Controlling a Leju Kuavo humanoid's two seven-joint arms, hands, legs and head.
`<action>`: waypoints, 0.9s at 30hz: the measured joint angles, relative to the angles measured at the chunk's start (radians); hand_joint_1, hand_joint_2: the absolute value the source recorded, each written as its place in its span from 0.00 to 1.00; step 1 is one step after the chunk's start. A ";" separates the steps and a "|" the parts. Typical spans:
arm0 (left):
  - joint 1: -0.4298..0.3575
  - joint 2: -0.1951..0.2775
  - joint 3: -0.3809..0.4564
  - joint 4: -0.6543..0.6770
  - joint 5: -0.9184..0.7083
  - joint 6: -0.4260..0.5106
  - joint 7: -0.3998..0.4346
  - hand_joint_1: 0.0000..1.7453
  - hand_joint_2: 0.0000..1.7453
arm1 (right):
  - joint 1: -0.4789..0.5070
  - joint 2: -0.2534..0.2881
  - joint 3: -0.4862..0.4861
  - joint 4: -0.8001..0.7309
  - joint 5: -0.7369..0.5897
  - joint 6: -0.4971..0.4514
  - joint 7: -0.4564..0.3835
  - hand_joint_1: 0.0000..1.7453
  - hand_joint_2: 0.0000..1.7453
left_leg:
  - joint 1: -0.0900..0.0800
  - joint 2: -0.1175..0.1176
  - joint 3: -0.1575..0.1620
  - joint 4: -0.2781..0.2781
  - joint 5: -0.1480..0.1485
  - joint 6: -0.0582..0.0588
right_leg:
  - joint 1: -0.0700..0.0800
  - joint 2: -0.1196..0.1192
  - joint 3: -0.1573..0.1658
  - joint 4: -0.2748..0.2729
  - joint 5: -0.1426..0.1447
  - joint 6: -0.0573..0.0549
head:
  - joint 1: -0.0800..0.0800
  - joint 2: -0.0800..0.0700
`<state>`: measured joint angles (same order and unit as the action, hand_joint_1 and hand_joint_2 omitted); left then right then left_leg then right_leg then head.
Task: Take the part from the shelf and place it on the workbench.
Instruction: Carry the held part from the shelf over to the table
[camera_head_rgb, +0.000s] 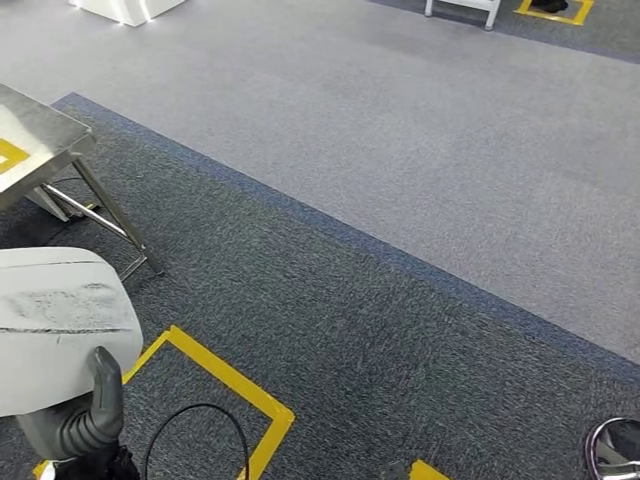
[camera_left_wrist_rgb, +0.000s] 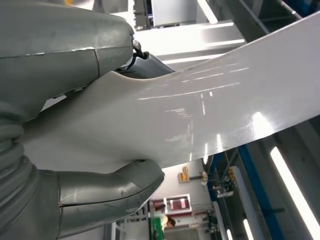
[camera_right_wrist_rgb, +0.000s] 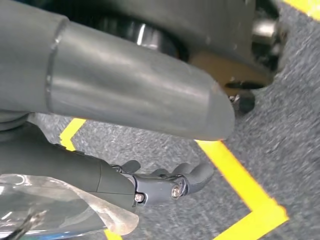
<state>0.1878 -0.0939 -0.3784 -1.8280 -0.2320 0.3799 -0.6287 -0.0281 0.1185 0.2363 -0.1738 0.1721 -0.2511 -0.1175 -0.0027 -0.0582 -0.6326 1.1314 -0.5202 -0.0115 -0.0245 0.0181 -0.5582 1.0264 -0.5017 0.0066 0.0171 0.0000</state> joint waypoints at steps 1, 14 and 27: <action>-0.001 0.001 0.000 0.000 0.000 0.000 0.000 1.00 1.00 | 0.001 0.000 0.000 0.000 0.001 0.001 0.000 0.00 0.00 | 0.002 0.024 -0.031 0.061 -0.027 -0.005 | 0.001 -0.015 0.004 -0.001 -0.004 -0.004 | -0.003 0.000; -0.001 0.004 0.000 -0.001 0.003 -0.003 0.003 1.00 1.00 | -0.005 -0.001 0.008 -0.002 0.013 -0.003 0.002 0.00 0.00 | 0.000 0.087 0.034 -0.105 0.074 0.038 | 0.007 -0.095 0.050 0.020 -0.074 0.040 | 0.000 0.000; -0.001 0.006 0.000 -0.001 -0.009 -0.003 0.004 1.00 1.00 | -0.004 -0.002 0.007 0.000 -0.010 -0.009 -0.018 0.00 0.00 | 0.009 -0.082 0.038 -0.099 0.061 0.016 | 0.000 0.058 -0.012 0.000 0.008 0.023 | 0.008 0.000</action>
<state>0.1867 -0.0882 -0.3783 -1.8291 -0.2412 0.3766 -0.6250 -0.0323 0.1168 0.2431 -0.1734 0.1622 -0.2599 -0.1358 0.0067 -0.1406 -0.5948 1.0319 -0.4588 0.0046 -0.0245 0.0761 -0.5702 1.0262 -0.4935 0.0291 0.0248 0.0001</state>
